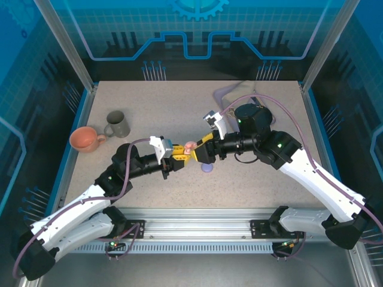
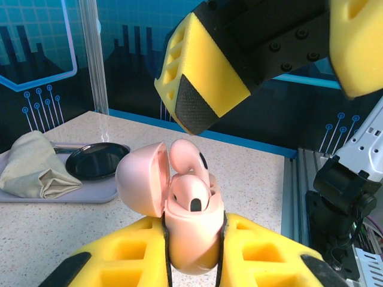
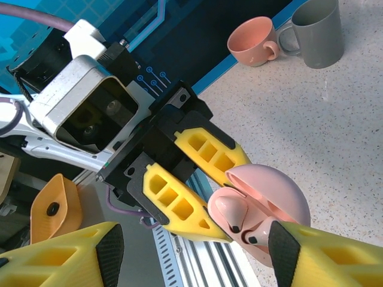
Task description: Insert the wireless bluetooth earbuds into the charging case
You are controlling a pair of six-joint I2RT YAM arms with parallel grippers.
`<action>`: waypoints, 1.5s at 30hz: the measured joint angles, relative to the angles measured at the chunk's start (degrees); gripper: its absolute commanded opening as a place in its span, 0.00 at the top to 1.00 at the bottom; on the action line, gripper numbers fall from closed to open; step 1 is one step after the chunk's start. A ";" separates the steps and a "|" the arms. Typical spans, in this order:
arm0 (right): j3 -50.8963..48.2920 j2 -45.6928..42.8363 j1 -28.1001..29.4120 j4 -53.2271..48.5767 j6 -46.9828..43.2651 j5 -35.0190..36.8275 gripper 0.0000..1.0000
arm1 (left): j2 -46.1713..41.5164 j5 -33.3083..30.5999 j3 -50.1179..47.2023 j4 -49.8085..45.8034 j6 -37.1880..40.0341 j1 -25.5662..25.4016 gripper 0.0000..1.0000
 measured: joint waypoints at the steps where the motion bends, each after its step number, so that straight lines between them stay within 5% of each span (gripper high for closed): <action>1: -0.02 0.07 0.00 0.02 0.02 0.02 0.31 | 0.00 0.00 0.00 0.00 0.00 0.00 1.00; 31: -0.35 -1.25 0.04 -2.19 -1.81 3.26 0.30 | -0.02 0.00 0.09 -0.42 0.00 0.00 1.00; 39: -1.36 -2.97 -2.89 -1.53 -2.97 3.15 0.00 | -0.13 0.02 0.09 -0.39 -0.02 0.00 1.00; 45: -2.51 -2.95 -4.90 0.52 -2.86 -3.72 0.00 | -0.13 0.07 0.09 -0.28 -0.07 0.00 1.00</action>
